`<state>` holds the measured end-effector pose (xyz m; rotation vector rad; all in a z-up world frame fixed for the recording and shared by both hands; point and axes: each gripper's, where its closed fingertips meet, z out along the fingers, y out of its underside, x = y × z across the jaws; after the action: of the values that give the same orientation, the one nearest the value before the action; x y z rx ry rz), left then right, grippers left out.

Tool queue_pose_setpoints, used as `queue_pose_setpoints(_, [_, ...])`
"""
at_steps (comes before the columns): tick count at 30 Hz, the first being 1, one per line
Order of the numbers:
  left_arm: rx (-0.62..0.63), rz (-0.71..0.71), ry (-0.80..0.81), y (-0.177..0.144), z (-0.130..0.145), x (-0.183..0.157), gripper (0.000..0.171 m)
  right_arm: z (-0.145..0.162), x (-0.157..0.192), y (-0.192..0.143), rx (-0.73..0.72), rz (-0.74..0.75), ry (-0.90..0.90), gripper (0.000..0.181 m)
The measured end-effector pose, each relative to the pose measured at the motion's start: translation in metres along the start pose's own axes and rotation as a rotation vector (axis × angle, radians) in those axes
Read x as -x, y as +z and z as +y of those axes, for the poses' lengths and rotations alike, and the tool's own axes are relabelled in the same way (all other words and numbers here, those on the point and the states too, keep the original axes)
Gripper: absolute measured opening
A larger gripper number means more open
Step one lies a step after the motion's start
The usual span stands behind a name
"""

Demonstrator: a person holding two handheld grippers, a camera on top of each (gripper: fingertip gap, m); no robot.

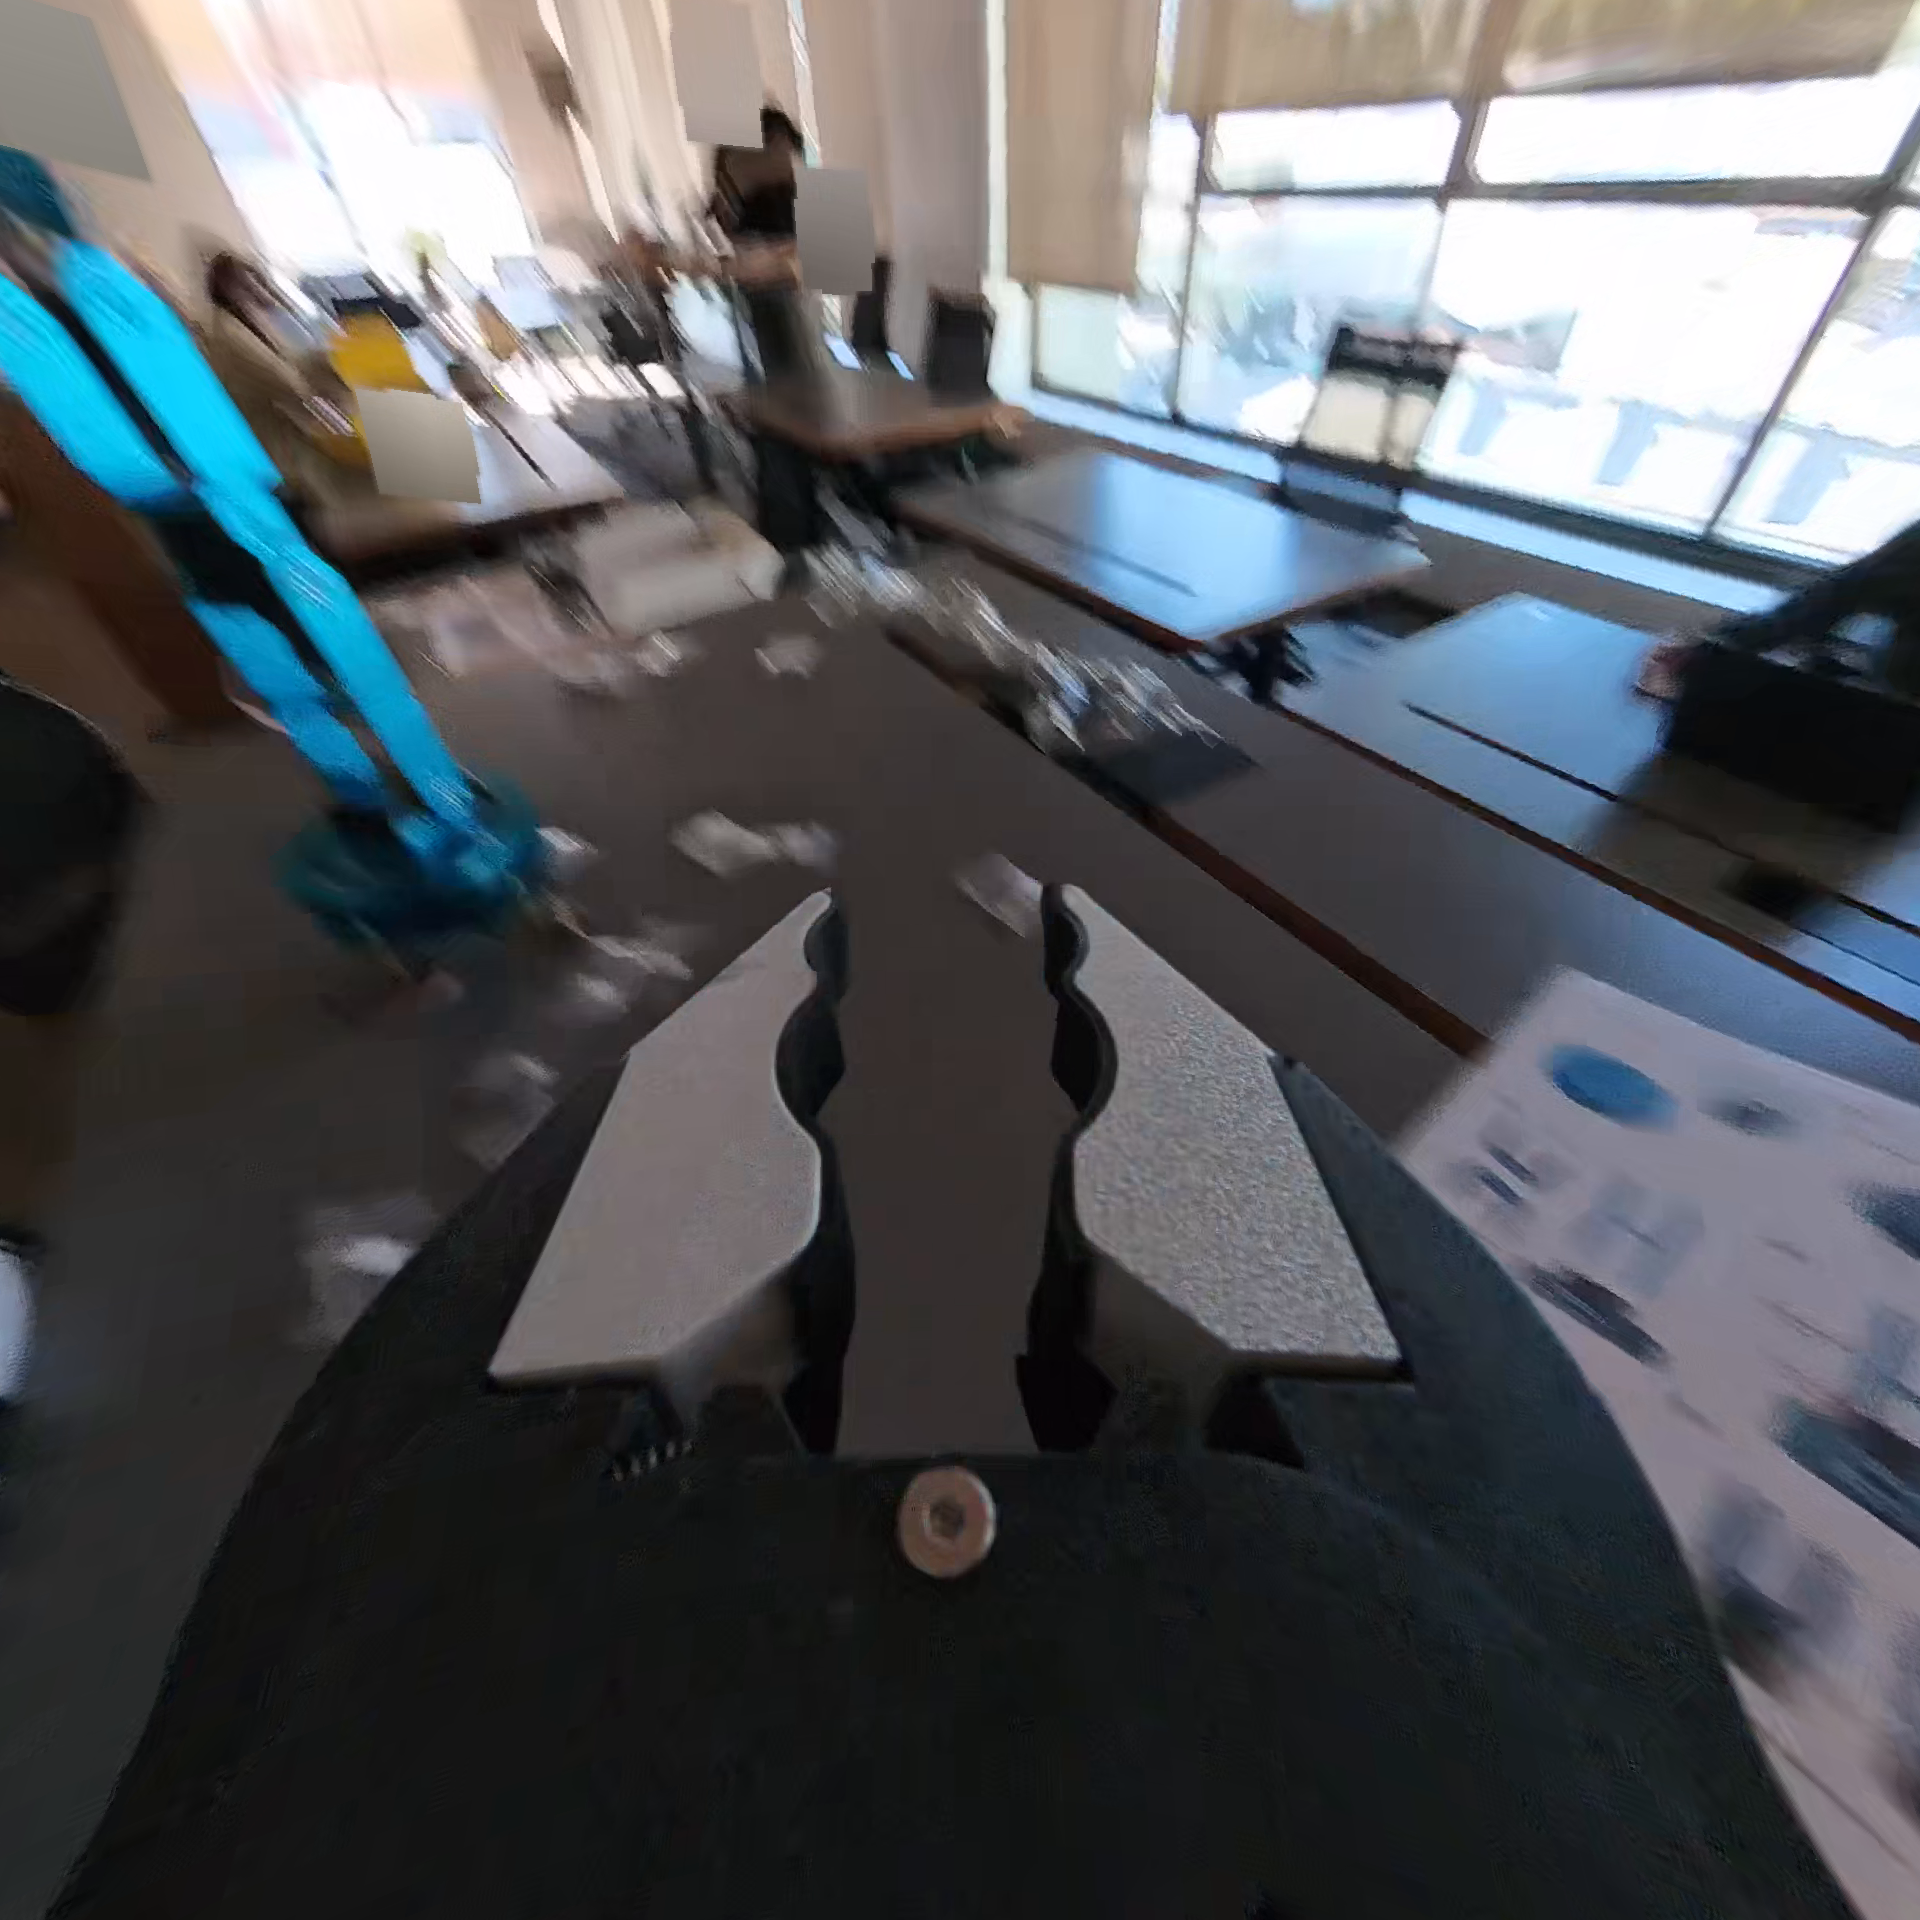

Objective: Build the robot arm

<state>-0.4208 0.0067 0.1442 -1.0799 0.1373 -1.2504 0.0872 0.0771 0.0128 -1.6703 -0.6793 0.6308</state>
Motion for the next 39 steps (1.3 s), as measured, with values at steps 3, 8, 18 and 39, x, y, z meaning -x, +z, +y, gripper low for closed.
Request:
queue_pose_setpoints(3, [0.053, -0.028, 0.162, 0.004, 0.019, 0.0, 0.023, -0.05, 0.096, 0.038, -0.19, -0.314, 0.226, 0.033])
queue_pose_setpoints(8, [0.174, -0.039, 0.15, 0.023, 0.043, 0.004, 0.023, -0.075, 0.199, 0.096, -0.28, -0.613, 0.347, 0.028])
queue_pose_setpoints(18, [0.292, 0.02, 0.001, 0.077, 0.069, -0.021, 0.024, -0.132, 0.258, 0.181, -0.264, -0.37, -0.145, 0.038])
queue_pose_setpoints(39, [0.427, -0.17, 0.156, 0.076, 0.114, -0.017, 0.024, -0.124, 0.272, 0.193, -0.292, -0.491, -0.467, 0.043])
